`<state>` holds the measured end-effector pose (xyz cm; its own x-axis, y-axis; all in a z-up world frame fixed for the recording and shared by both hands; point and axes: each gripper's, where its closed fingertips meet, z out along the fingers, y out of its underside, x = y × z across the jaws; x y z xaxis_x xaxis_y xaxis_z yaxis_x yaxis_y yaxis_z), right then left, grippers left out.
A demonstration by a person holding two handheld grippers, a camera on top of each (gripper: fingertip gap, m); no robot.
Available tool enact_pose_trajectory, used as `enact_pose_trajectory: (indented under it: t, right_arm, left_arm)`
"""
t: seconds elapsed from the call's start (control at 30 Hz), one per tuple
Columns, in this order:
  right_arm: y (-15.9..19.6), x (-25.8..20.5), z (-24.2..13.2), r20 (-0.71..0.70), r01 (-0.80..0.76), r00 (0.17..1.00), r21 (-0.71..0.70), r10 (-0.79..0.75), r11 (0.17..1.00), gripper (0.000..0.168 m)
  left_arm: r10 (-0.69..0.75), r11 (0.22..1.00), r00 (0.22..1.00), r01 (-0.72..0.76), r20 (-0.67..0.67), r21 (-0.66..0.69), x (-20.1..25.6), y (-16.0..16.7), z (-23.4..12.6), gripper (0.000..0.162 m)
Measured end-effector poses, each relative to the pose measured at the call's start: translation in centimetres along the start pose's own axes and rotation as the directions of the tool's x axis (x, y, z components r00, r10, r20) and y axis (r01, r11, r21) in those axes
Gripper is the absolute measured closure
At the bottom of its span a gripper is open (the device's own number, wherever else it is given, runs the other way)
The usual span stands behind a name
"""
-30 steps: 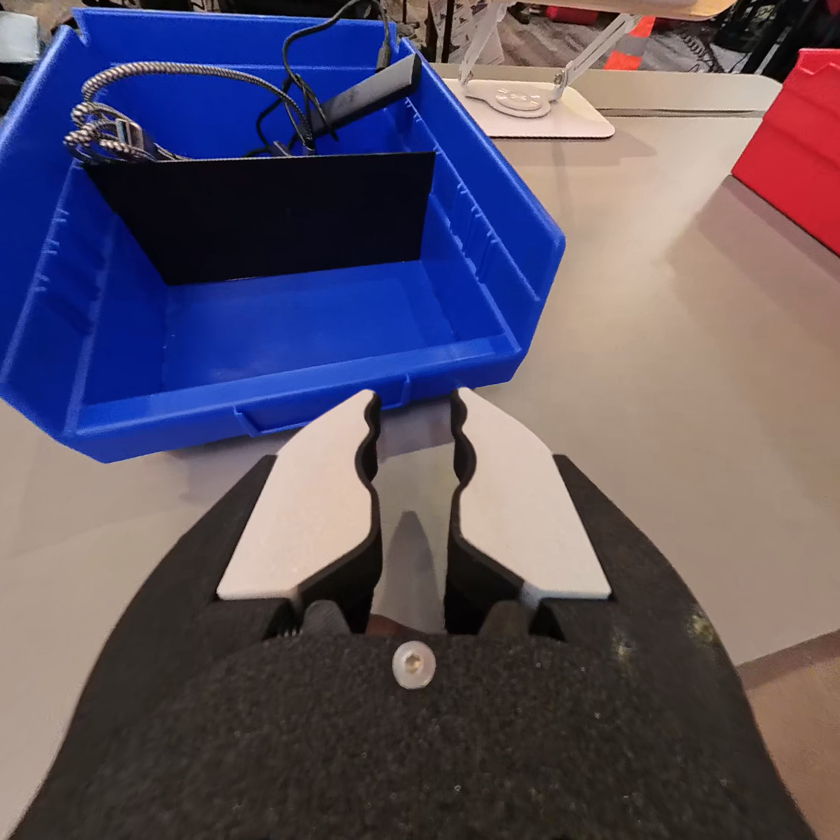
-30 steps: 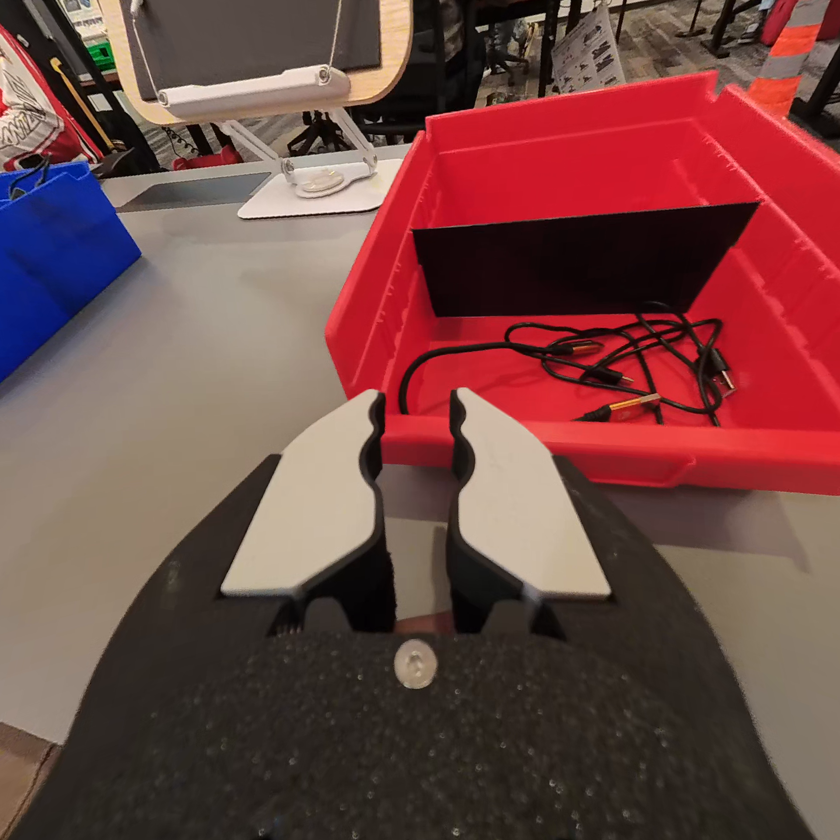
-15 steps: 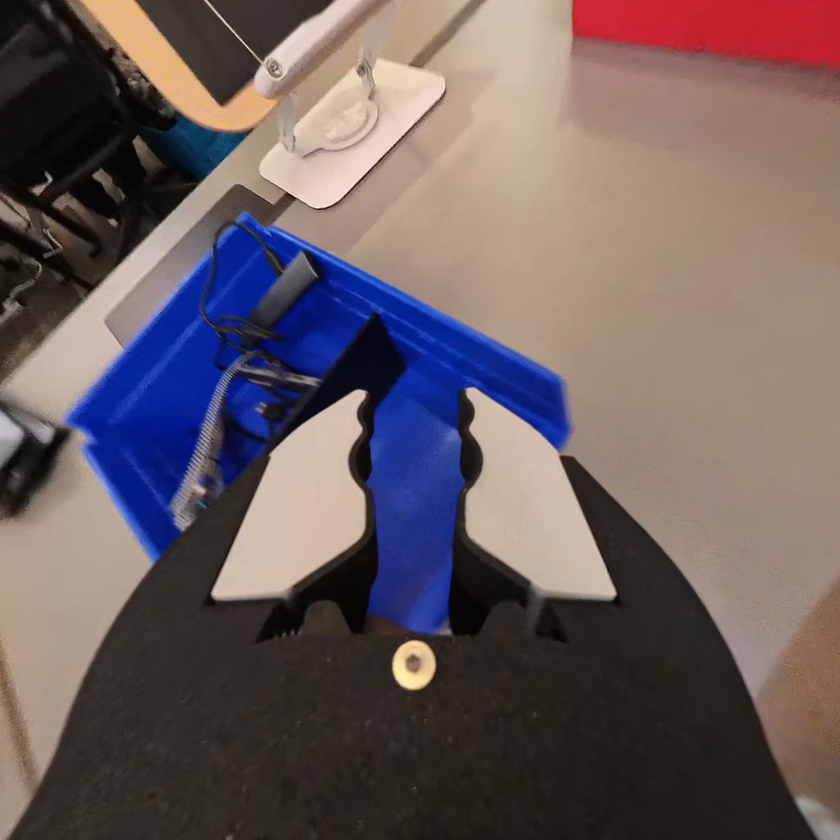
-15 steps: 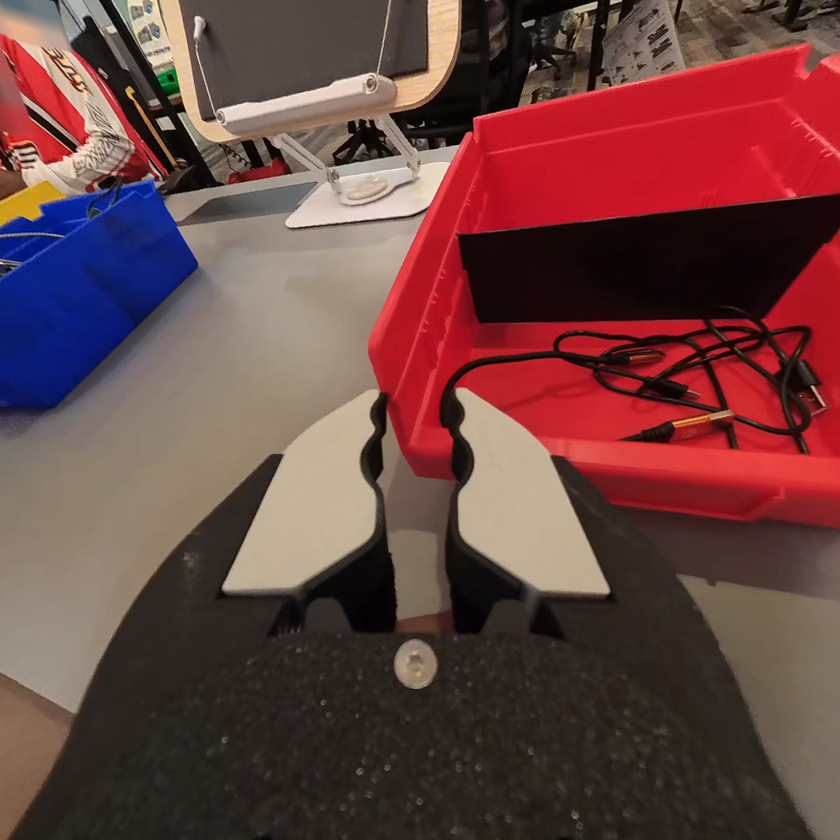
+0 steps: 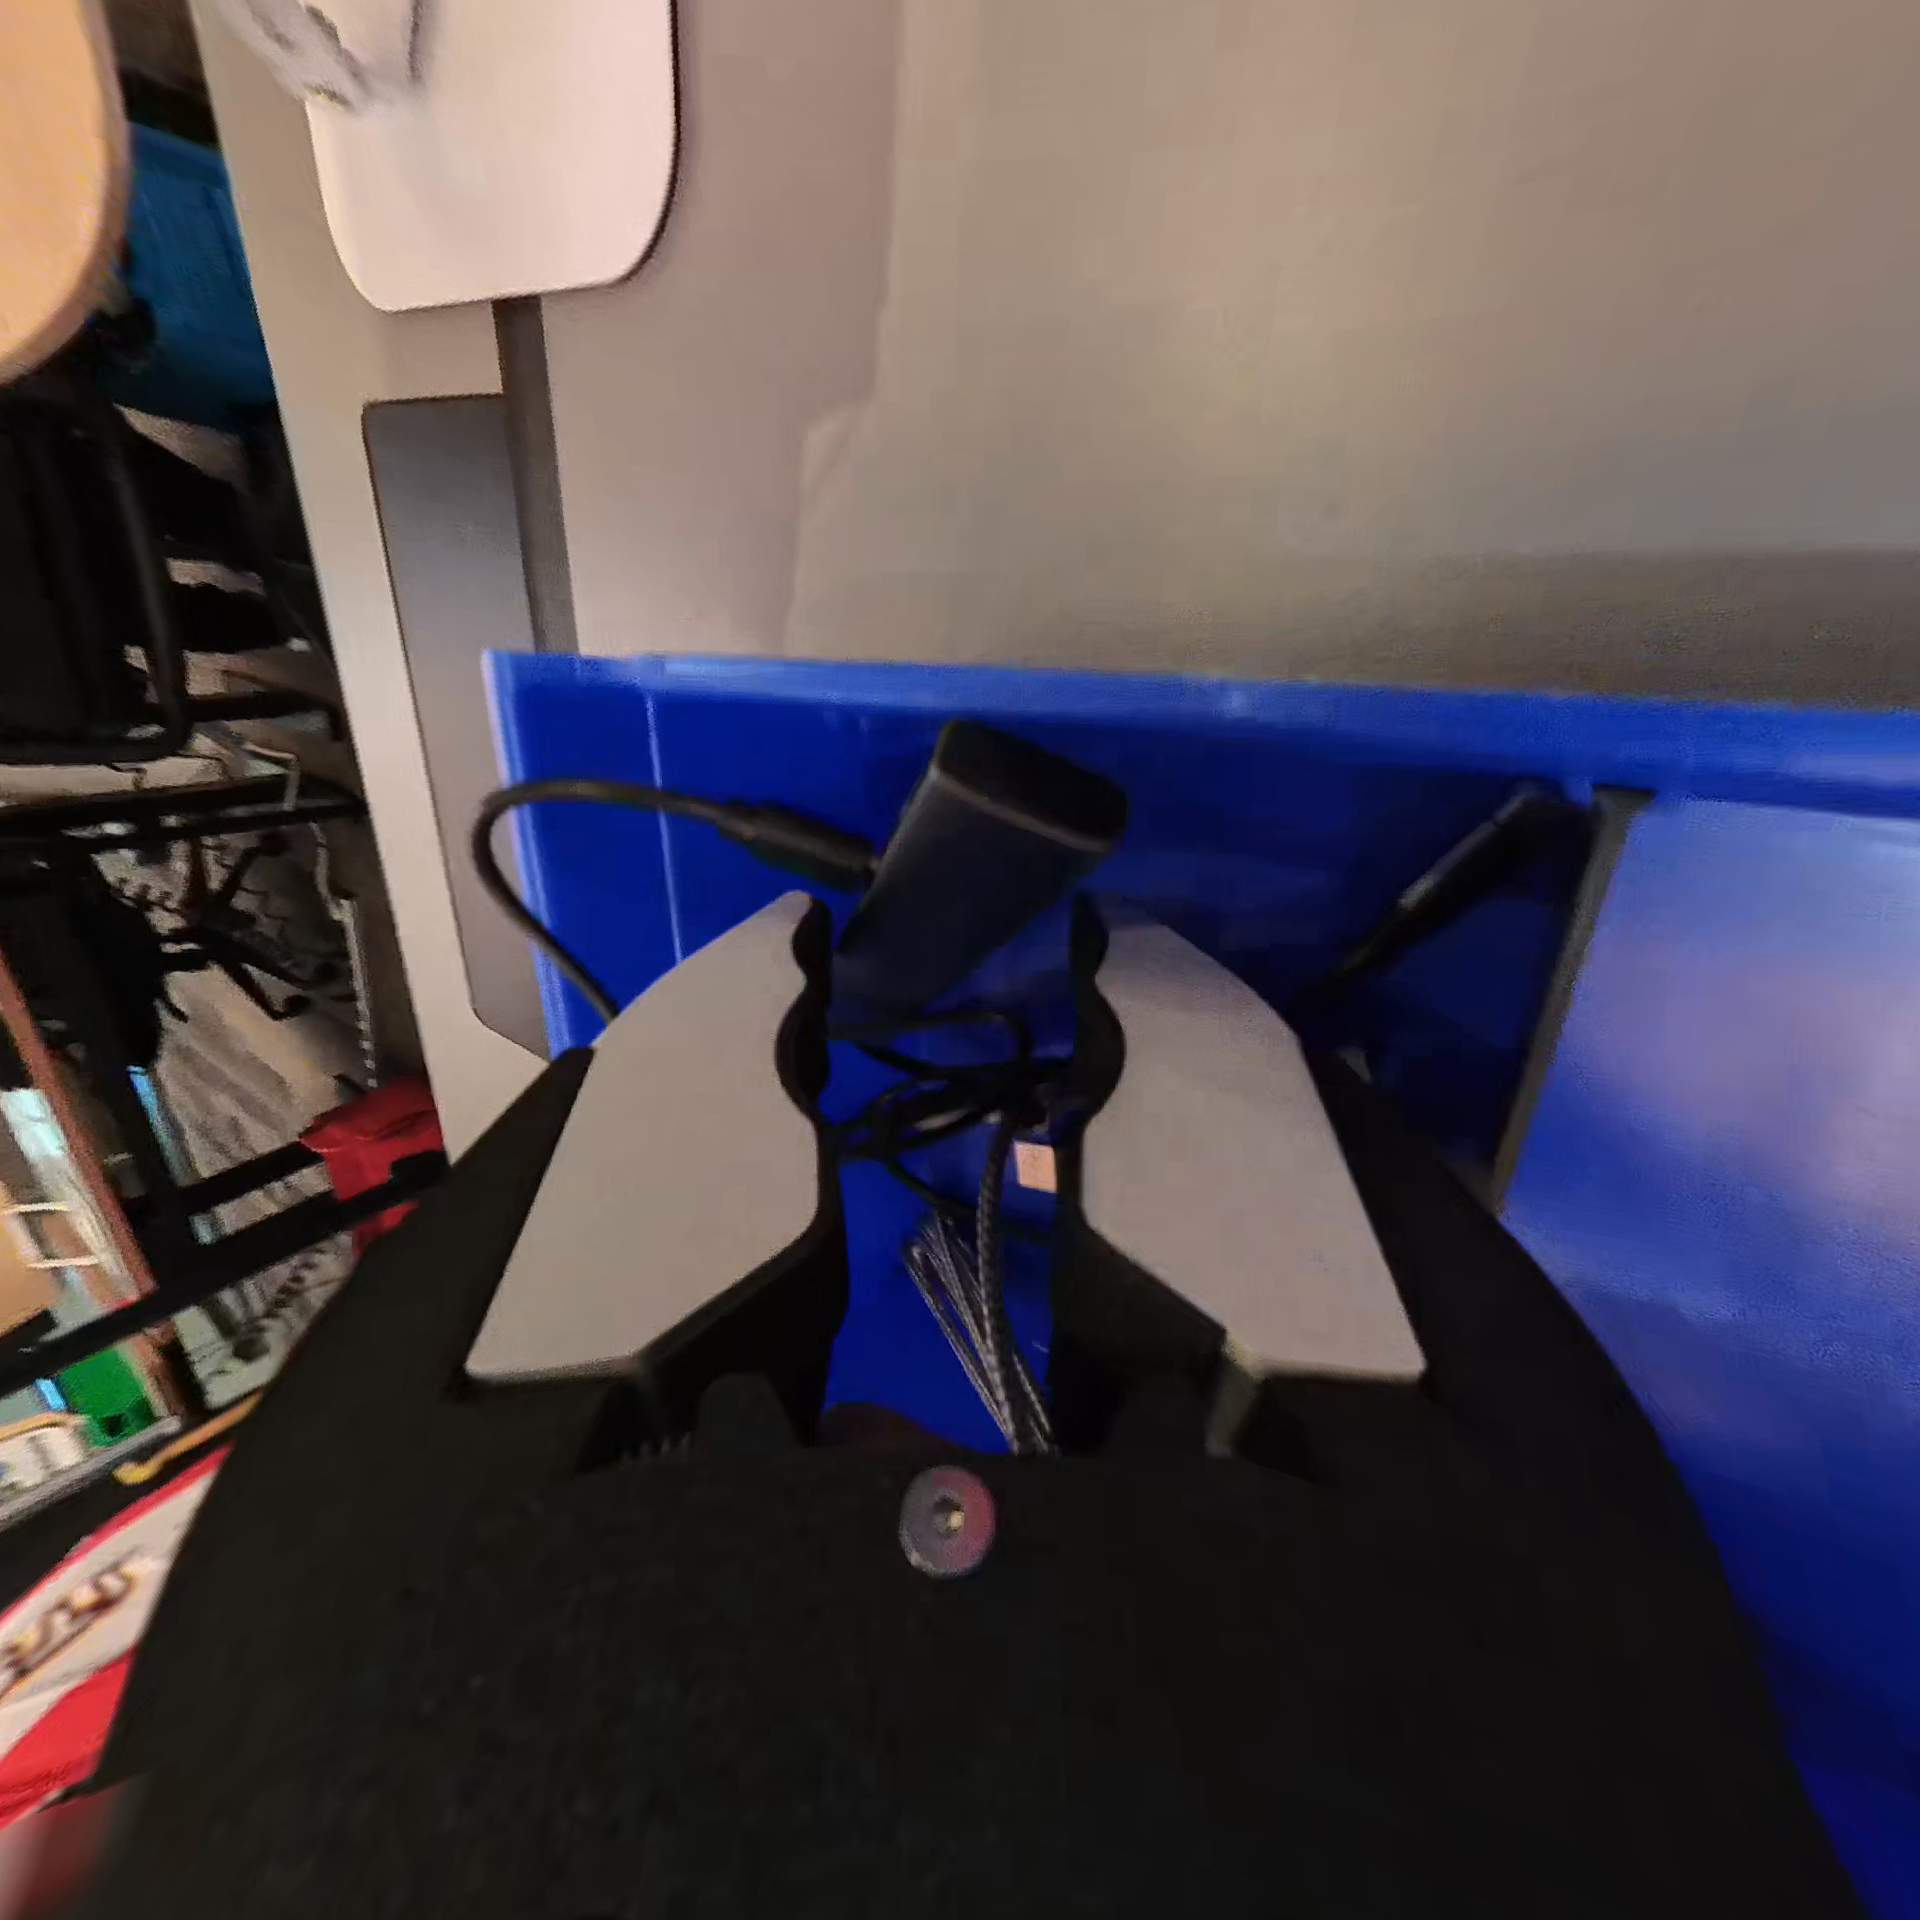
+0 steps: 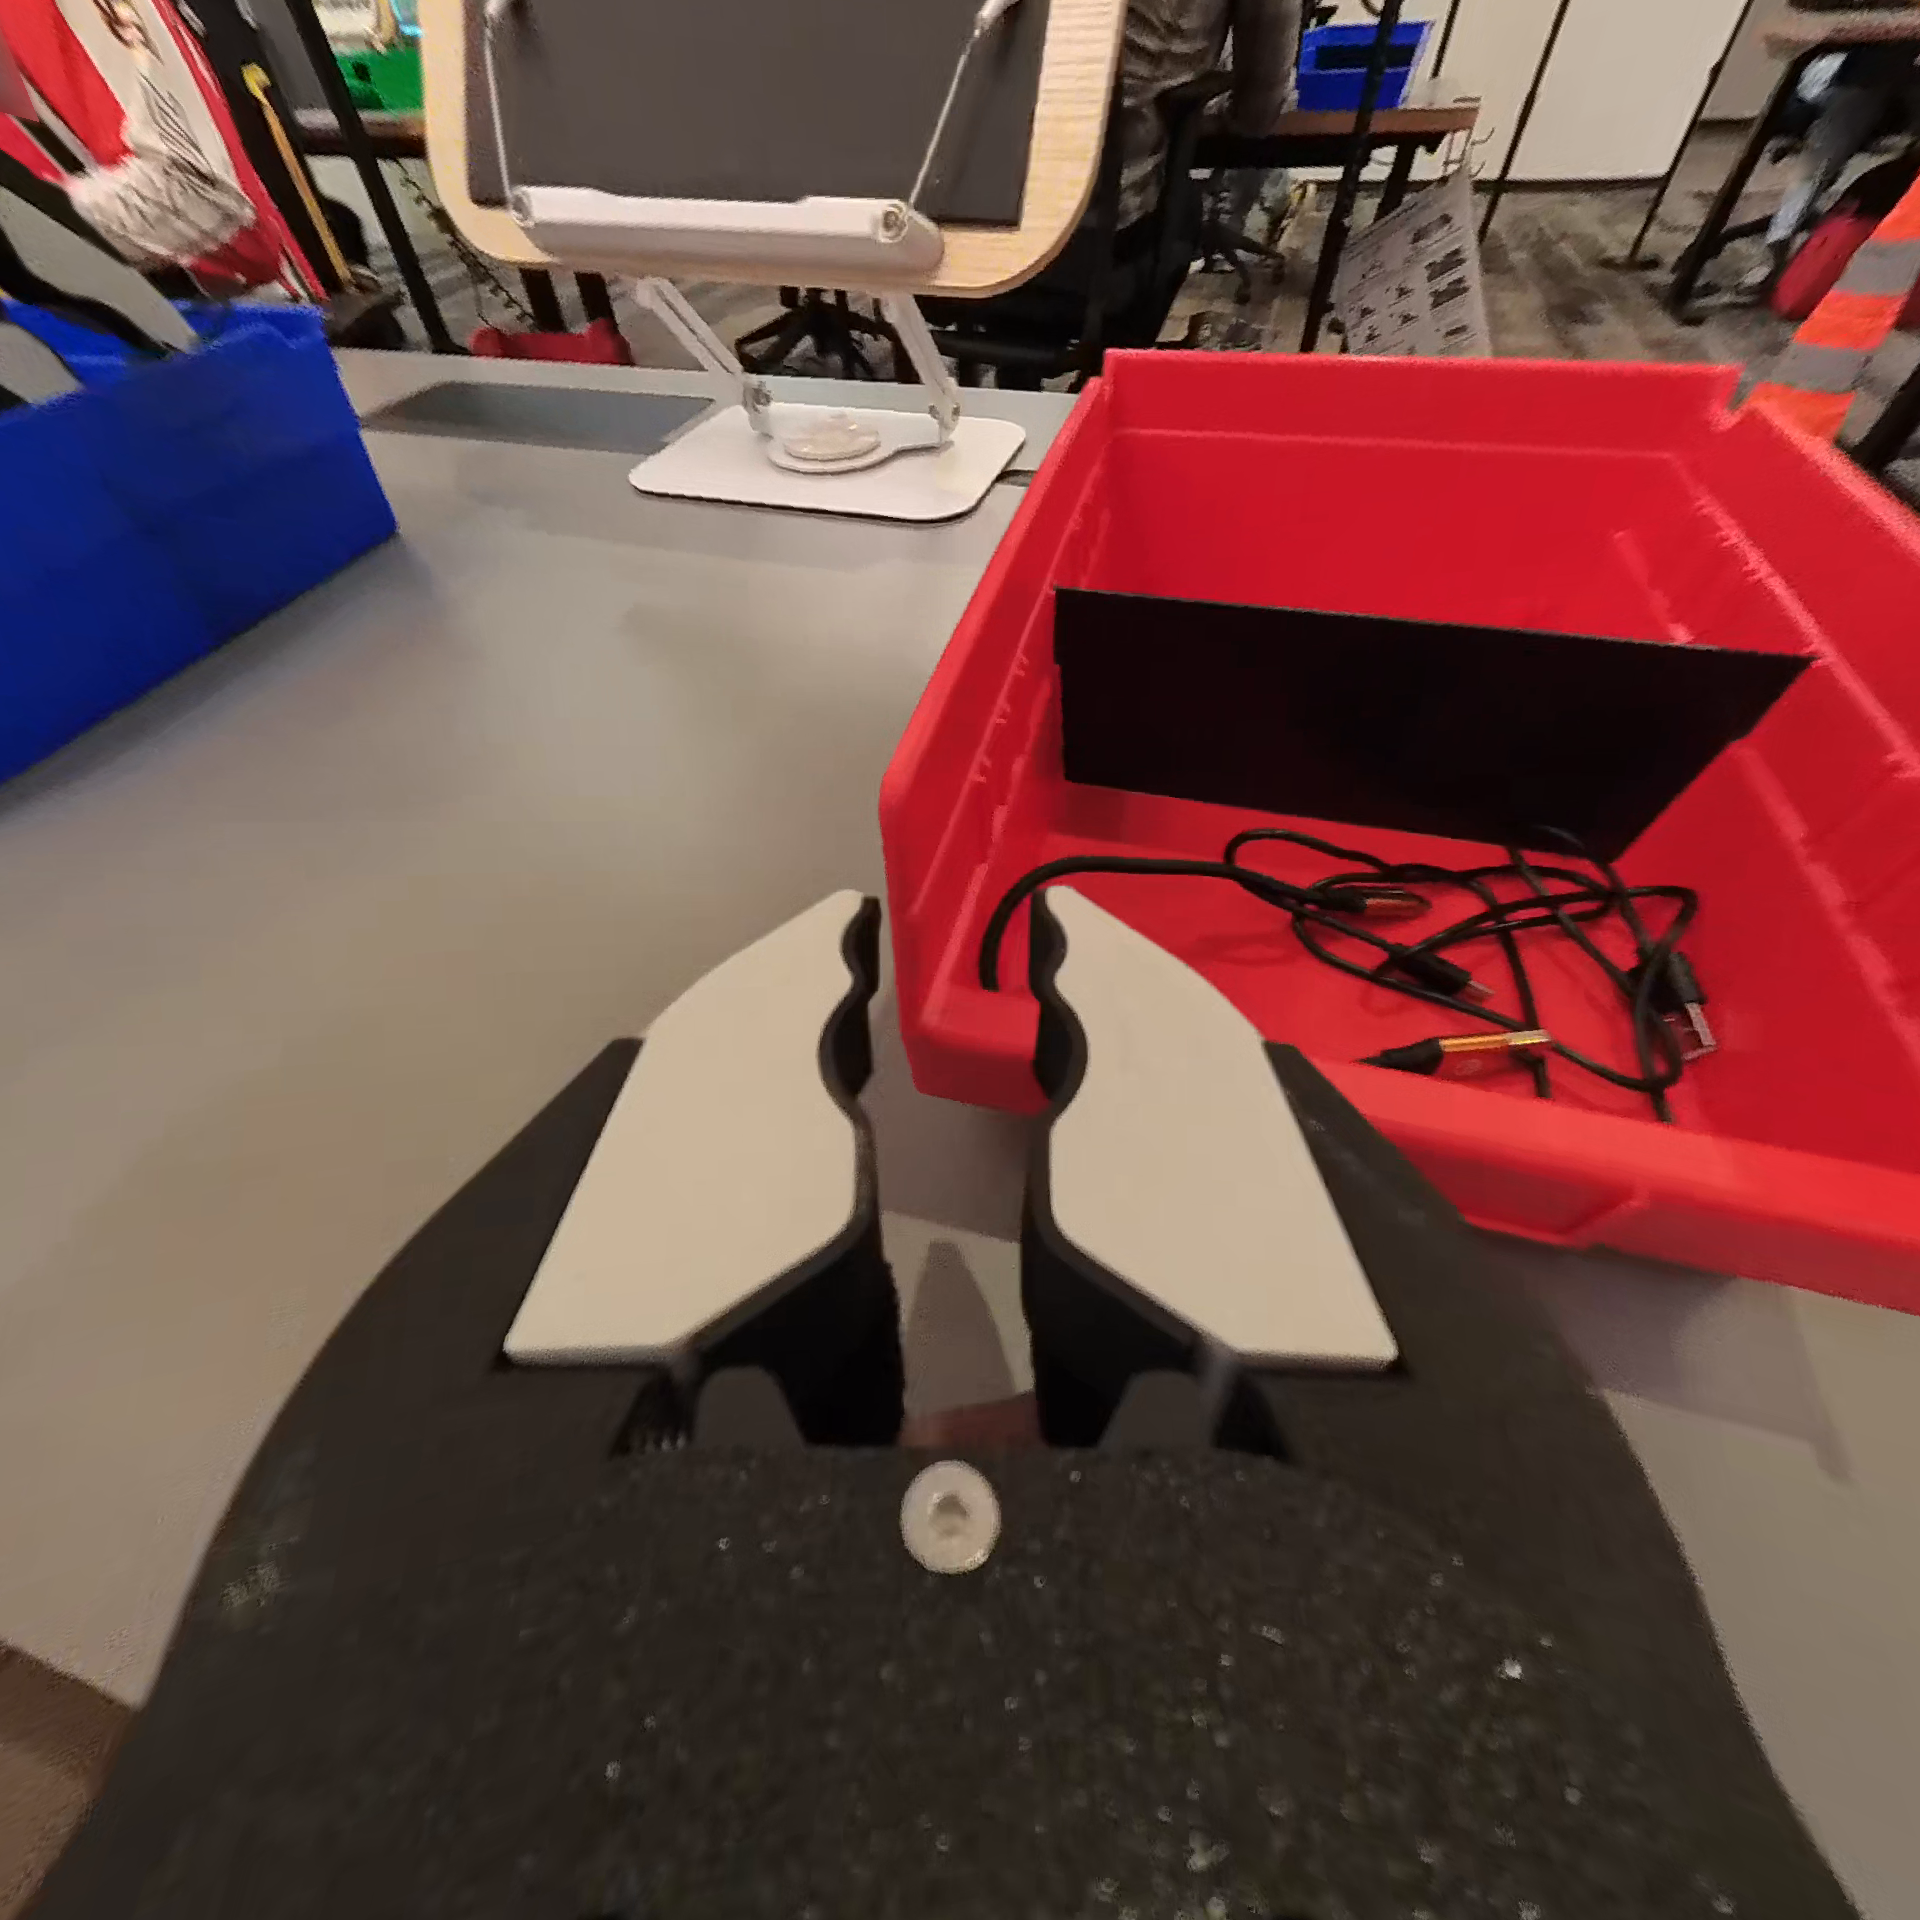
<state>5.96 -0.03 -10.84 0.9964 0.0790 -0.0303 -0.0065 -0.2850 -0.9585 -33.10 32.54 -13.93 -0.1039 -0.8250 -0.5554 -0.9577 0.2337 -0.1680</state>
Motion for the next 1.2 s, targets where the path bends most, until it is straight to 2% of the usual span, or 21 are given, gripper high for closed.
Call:
enact_pose_trajectory:
  t: [0.07, 0.13, 0.23, 0.43, 0.63, 0.73, 0.83, 0.97, 1.07, 1.2]
  right_arm:
    - [-0.1, 0.3, -0.1, -0.020, 0.024, 1.000, 0.004, -0.024, 1.000, 0.142]
    - [-0.1, 0.3, -0.2, -0.016, 0.008, 1.000, 0.008, -0.008, 1.000, 0.142]
    - [-0.4, -0.1, -0.3, 0.012, -0.026, 1.000, 0.023, 0.026, 0.999, 0.142]
    - [-0.5, -1.4, -0.3, 0.058, -0.039, 0.998, 0.024, 0.038, 0.999, 0.142]
    - [-0.6, -1.5, -0.9, 0.085, -0.100, 0.992, 0.031, 0.097, 0.995, 0.143]
    - [-0.8, -1.3, -1.2, 0.102, -0.149, 0.984, 0.038, 0.144, 0.988, 0.143]
    - [-0.8, -1.1, -1.3, 0.120, -0.200, 0.974, 0.037, 0.194, 0.979, 0.143]
    - [-1.2, -1.0, -1.7, 0.123, -0.207, 0.972, 0.057, 0.198, 0.977, 0.143]
    - [-1.9, -2.0, -2.0, 0.152, -0.175, 0.976, 0.093, 0.159, 0.980, 0.141]
    - [-3.3, -5.9, -2.3, 0.300, -0.191, 0.943, 0.130, 0.145, 0.973, 0.132]
  left_arm:
    - [0.047, 0.999, 0.997, -0.048, 0.066, 0.006, -0.8, -0.3, 0.3, 0.134]
    - [0.050, 0.999, 0.993, -0.050, 0.104, 0.001, -1.4, -0.1, -0.2, 0.137]
    - [-0.008, 0.997, 0.988, -0.003, 0.157, 0.072, -2.7, -0.1, -2.6, 0.137]
    - [-0.174, 0.965, 0.937, 0.101, 0.301, 0.244, -7.9, -1.9, -13.2, 0.137]
    - [-0.194, 0.955, 0.852, 0.052, 0.486, 0.292, -12.9, -4.6, -24.6, 0.138]
    - [-0.219, 0.945, 0.781, 0.021, 0.584, 0.326, -14.9, -6.6, -28.8, 0.138]
    - [-0.290, 0.910, 0.713, 0.000, 0.638, 0.414, -15.6, -9.2, -31.5, 0.138]
    - [-0.299, 0.891, 0.643, -0.076, 0.705, 0.448, -12.3, -14.1, -31.7, 0.138]
    - [-0.285, 0.887, 0.605, -0.126, 0.743, 0.444, -6.5, -18.3, -28.8, 0.138]
    - [-0.082, 0.938, 0.487, -0.257, 0.869, 0.233, 2.7, -23.9, -23.0, 0.138]
